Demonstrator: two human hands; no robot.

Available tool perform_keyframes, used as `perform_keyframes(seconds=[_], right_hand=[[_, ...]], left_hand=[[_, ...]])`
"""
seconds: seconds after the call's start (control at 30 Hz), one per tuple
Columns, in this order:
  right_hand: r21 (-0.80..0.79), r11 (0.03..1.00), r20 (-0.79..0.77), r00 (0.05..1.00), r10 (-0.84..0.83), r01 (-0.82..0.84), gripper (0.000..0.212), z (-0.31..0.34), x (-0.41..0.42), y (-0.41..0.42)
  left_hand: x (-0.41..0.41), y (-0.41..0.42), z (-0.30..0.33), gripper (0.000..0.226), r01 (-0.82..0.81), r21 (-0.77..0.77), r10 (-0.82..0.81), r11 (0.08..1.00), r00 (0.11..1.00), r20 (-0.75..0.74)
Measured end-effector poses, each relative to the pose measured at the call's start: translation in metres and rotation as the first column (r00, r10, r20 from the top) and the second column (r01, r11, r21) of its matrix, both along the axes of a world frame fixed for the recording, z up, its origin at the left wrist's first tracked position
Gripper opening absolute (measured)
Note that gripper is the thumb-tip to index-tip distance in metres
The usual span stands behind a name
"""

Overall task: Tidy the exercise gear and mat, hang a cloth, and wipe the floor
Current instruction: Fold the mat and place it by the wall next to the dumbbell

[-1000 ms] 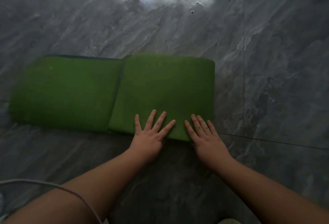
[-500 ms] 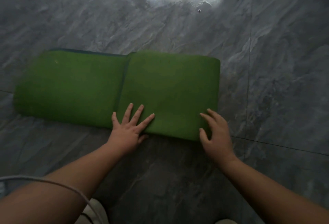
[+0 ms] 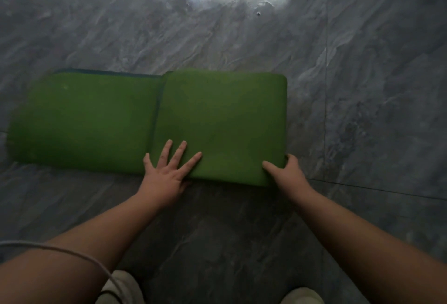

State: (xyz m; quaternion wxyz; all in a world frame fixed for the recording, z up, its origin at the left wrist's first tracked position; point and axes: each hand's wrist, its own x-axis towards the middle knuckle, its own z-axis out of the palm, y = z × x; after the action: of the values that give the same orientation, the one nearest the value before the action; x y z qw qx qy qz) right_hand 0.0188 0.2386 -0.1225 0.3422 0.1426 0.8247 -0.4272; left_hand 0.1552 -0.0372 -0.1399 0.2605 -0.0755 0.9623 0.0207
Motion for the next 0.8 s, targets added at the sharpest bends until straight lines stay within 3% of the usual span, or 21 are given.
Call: perform_keyframes(seconds=[0.2,0.33,0.5,0.6,0.7,0.77,0.8], right_hand=[[-0.162,0.981,-0.059,0.991,-0.121,0.110,0.058,0.016,-0.003,0.005],[-0.255,0.920,-0.149,0.929,-0.340,0.296,0.047,0.037,-0.019,0.038],[-0.095,0.902,-0.188,0.882,-0.433,0.422,0.045,0.032,-0.028,0.127],[0.110,0.952,-0.132,0.953,-0.272,0.287,0.039,0.010,-0.016,0.156],[0.391,0.916,-0.255,0.967,0.010,0.093,0.049,-0.005,-0.001,0.153],[0.572,0.820,-0.400,0.880,0.257,0.020,0.063,-0.001,0.004,0.135],[0.640,0.766,-0.448,0.786,0.427,-0.051,0.071,0.002,0.004,0.125]], left_hand=[[0.007,0.001,-0.004,0.093,-0.012,-0.001,0.012,1.000,0.988,-0.152],[-0.004,0.038,0.005,0.095,0.047,0.061,-0.030,0.997,0.965,-0.260],[-0.024,0.109,-0.006,0.087,0.213,0.144,-0.166,0.966,0.944,-0.284],[-0.030,0.130,-0.018,0.085,0.249,0.162,-0.214,0.955,0.955,-0.207],[-0.033,0.136,-0.016,0.078,0.255,0.152,-0.232,0.955,0.961,-0.152],[-0.036,0.132,-0.008,0.077,0.261,0.182,-0.245,0.948,0.964,-0.106],[-0.036,0.128,-0.006,0.078,0.261,0.212,-0.243,0.942,0.964,-0.106]])
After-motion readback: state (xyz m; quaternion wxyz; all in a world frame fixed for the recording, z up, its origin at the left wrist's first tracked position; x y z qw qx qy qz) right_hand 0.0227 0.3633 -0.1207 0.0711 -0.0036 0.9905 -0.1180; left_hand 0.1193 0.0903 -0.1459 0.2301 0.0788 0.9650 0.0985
